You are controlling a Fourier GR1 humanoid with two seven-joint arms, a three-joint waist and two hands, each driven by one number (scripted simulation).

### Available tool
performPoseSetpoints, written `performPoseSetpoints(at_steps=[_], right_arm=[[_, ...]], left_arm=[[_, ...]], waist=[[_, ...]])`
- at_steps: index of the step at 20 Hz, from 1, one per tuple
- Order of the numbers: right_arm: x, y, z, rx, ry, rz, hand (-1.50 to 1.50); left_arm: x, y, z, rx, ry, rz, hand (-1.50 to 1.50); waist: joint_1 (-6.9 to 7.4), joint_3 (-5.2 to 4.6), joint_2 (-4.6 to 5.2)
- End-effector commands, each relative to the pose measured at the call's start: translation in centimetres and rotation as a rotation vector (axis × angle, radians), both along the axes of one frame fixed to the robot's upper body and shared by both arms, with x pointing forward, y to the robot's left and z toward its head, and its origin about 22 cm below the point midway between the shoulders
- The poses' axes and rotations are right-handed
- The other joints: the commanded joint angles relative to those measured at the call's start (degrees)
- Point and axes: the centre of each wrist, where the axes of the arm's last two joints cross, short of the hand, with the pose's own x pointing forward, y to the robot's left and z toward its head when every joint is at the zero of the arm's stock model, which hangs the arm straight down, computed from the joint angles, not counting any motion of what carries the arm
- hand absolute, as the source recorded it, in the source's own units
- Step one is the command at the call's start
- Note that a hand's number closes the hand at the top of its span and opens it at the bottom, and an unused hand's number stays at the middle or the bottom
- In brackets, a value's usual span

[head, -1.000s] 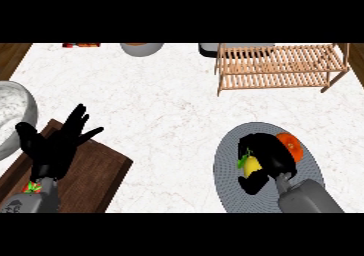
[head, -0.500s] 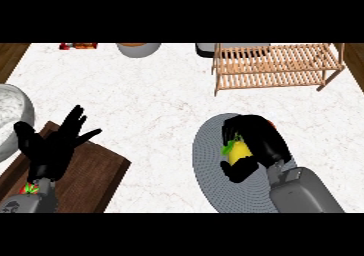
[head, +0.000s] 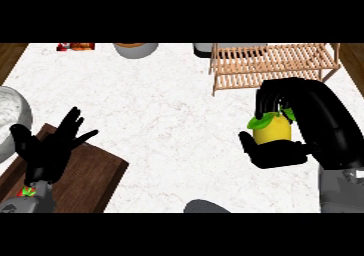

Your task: Pick the lemon from the placemat and place it in the tiered shelf

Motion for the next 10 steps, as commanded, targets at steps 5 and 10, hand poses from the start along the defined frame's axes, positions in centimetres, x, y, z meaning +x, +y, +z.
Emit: performPoseSetpoints(at_steps=[5, 10], right_arm=[[-1.0, -3.0, 9.5, 0.048, -0.116, -0.136, 1.5], [0.7, -4.0, 13.1, 0.096, -0.103, -0.189, 1.5]], left_arm=[[-1.1, 0.4, -2.5, -0.007, 0.157, 0.02, 0.0], [-1.0, 0.6, -3.7, -0.009, 0.16, -0.003, 0.0]], waist=[[0.98, -0.93, 0.96], [1.18, -0.98, 1.13]])
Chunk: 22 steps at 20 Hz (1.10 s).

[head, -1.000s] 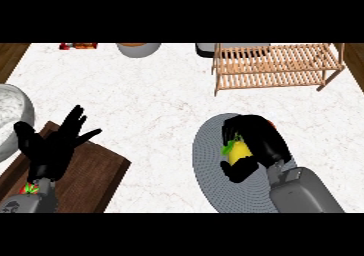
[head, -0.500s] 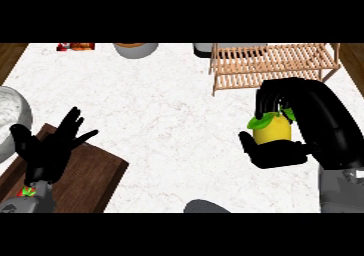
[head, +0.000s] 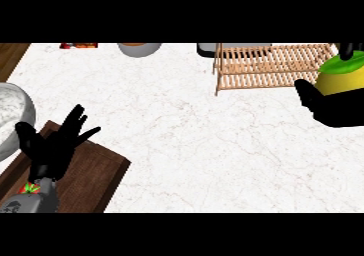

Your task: Pick the lemon from the placemat and place it in the tiered shelf

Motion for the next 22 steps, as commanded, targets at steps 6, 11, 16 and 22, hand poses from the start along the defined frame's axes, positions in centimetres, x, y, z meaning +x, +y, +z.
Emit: performPoseSetpoints(at_steps=[6, 11, 16, 22], right_arm=[[3.1, -4.4, 8.4, 0.062, -0.017, -0.1, 1.5], [6.9, -6.1, 7.7, 0.054, 0.009, -0.126, 1.5], [9.5, -6.3, 7.1, -0.007, 0.068, -0.07, 1.5], [12.6, -6.8, 4.5, -0.093, 0.059, -0.077, 1.5]], left_arm=[[-1.4, 0.2, -3.0, 0.005, 0.14, 0.024, 0.0], [-2.4, 0.4, -3.3, 0.014, 0.149, 0.008, 0.0], [-1.3, 0.2, -3.4, 0.01, 0.154, 0.01, 0.0], [-0.2, 0.7, -2.1, 0.014, 0.125, -0.007, 0.0]], waist=[[0.93, -0.9, 0.92], [2.05, -0.85, 1.29], [1.64, -0.88, 1.42], [2.0, -0.85, 1.69]])
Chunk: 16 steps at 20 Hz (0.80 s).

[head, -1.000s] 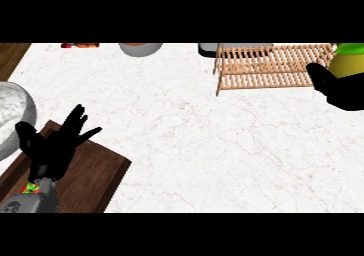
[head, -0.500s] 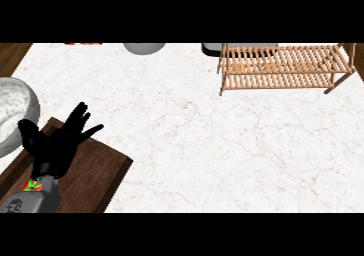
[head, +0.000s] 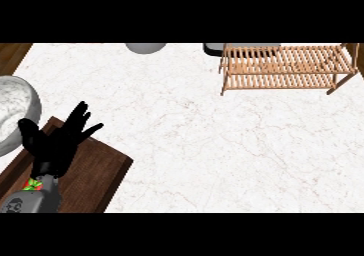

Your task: Pick the lemon from the placemat and place it in the tiered shelf

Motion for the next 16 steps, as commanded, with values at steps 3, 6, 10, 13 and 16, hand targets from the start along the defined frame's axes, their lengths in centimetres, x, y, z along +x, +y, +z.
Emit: performPoseSetpoints(at_steps=[3, 6, 10, 13, 16], right_arm=[[3.1, -0.2, -2.3, -0.035, 0.001, 0.01, 1.5], [4.0, -1.1, -1.5, -0.046, 0.002, -0.021, 1.5], [5.7, -1.0, -4.6, -0.063, -0.022, -0.017, 1.5], [6.4, -1.1, -5.0, -0.046, -0.038, -0.011, 1.5], [7.0, -1.3, -5.5, -0.032, -0.066, 0.018, 1.5]], left_arm=[[-1.9, 1.8, -4.2, 0.017, 0.159, 0.036, 0.0], [-1.5, -0.4, -3.7, 0.024, 0.166, 0.027, 0.0], [-1.4, -0.8, -3.5, 0.014, 0.158, 0.024, 0.0], [-1.0, 0.2, -3.3, 0.014, 0.152, 0.032, 0.0], [-0.6, -0.2, -3.7, 0.029, 0.152, 0.037, 0.0]], waist=[[0.07, -0.72, 0.8], [0.42, -0.69, 0.82], [0.64, -0.65, 0.83], [0.39, -0.66, 0.77], [0.06, -0.67, 0.82]])
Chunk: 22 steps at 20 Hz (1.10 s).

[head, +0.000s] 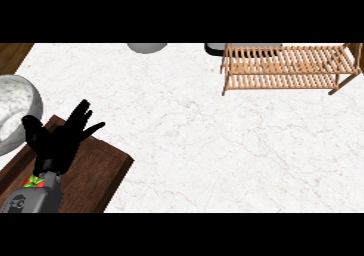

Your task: Pick the lemon from the placemat and place it in the tiered shelf

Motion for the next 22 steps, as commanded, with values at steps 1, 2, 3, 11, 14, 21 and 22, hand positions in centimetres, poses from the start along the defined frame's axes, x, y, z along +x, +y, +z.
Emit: performPoseSetpoints(at_steps=[1, 2, 3, 11, 14, 21, 22], right_arm=[[0.8, -0.3, -0.5, 0.016, -0.027, 0.029, 1.5], [0.9, -0.6, 0.3, 0.032, -0.017, 0.048, 1.5], [1.3, -0.3, 0.0, 0.019, -0.031, 0.036, 1.5], [1.6, -0.6, 1.3, -0.121, 0.002, 0.041, 1.5], [2.1, -0.1, 0.0, 0.162, -0.034, -0.016, 1.5], [1.9, -2.7, 1.2, 0.414, -0.083, -0.016, -1.5], [2.6, -1.2, -0.7, 0.467, -0.093, -0.015, -1.5]], left_arm=[[-1.7, 1.0, -4.2, 0.008, 0.158, 0.054, 0.0], [-1.3, -0.1, -2.9, 0.014, 0.157, 0.032, 0.0], [-1.3, -0.7, -3.7, 0.003, 0.15, 0.029, 0.0], [-1.4, -0.1, -3.5, 0.005, 0.154, 0.043, 0.0], [-2.3, 0.3, -3.7, 0.007, 0.161, 0.042, 0.0], [-1.2, -0.4, -2.8, -0.003, 0.149, 0.046, 0.0], [-1.8, 0.7, -3.7, -0.001, 0.152, 0.057, 0.0]], waist=[[-0.38, -0.84, 0.59], [0.05, -0.8, 0.52], [0.36, -0.83, 0.82], [-0.08, -0.86, 0.72], [-0.83, -0.81, 0.12], [-0.48, -0.76, 0.55], [-0.68, -0.8, 0.51]])
